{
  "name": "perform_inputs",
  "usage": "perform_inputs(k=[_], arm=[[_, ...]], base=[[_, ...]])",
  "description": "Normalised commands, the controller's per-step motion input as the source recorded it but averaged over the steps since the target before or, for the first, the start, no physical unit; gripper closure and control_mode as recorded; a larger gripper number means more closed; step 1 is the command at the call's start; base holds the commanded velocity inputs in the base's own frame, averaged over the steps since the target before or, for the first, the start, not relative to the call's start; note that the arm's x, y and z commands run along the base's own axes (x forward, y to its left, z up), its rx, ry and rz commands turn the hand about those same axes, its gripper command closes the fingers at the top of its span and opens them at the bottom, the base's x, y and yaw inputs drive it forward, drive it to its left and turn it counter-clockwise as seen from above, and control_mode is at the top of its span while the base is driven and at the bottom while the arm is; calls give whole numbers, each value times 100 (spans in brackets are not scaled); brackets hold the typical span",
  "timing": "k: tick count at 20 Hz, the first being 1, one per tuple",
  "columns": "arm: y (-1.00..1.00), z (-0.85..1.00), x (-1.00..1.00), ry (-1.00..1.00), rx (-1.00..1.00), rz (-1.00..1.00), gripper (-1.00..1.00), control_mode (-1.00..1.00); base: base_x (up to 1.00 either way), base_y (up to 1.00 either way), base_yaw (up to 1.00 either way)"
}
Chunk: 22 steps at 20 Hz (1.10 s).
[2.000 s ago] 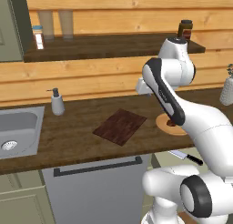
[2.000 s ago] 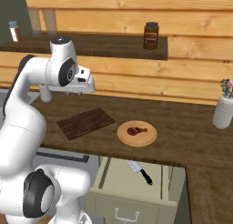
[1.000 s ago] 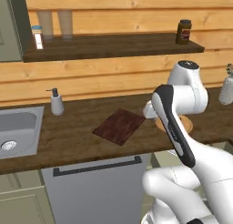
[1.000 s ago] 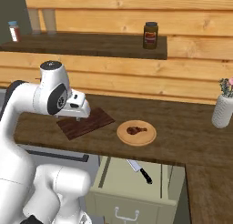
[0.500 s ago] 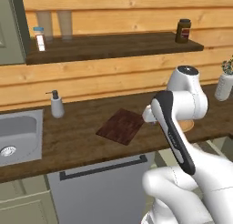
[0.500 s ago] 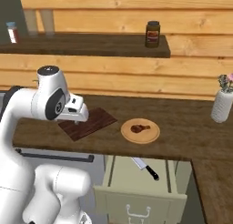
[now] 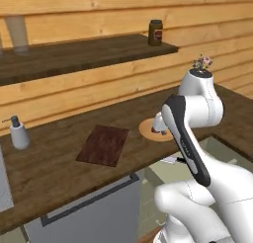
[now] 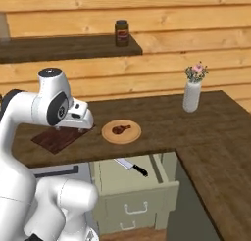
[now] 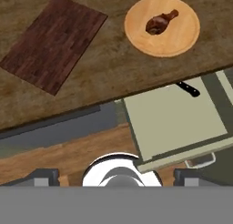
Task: Pick up the knife from the drawer and place it on the cutting board. Then place the meat from the plate to the cutting board.
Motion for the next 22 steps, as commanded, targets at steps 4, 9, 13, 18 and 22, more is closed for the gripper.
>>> perform_inputs(k=[4, 9, 13, 18, 22], arm=[[0, 0, 0, 0, 0, 0, -100, 100], [0, 0, 0, 0, 0, 0, -100, 100], [0, 0, 0, 0, 0, 0, -100, 100], [0, 0, 22, 0, 0, -3, -100, -100], [-42, -5, 28, 0, 0, 0, -100, -100]], base=[[22, 77, -46], [28, 85, -39], [33, 37, -31], [14, 1, -8], [0, 0, 0]])
